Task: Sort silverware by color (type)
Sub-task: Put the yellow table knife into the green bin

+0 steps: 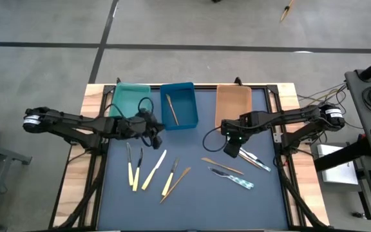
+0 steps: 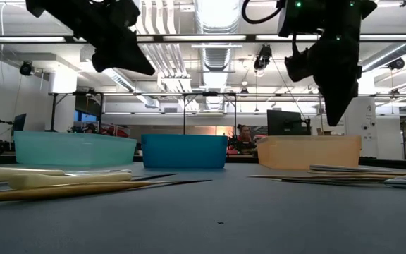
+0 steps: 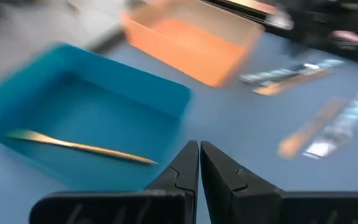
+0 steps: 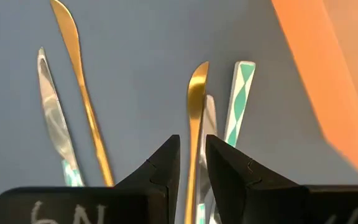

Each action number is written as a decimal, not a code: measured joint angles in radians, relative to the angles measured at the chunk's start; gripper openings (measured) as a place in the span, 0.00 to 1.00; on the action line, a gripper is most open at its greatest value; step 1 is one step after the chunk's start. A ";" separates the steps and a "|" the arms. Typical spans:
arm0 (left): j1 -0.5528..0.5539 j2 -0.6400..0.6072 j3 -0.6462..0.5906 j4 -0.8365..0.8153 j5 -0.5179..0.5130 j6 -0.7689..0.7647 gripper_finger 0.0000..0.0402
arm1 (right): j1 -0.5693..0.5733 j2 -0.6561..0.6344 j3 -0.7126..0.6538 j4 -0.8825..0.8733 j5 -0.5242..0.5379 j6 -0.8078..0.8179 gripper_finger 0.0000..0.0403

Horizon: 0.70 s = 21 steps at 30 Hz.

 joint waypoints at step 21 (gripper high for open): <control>-0.327 0.034 0.100 -0.394 0.225 -0.821 0.00 | 0.050 -0.007 0.000 0.356 0.106 -0.256 0.17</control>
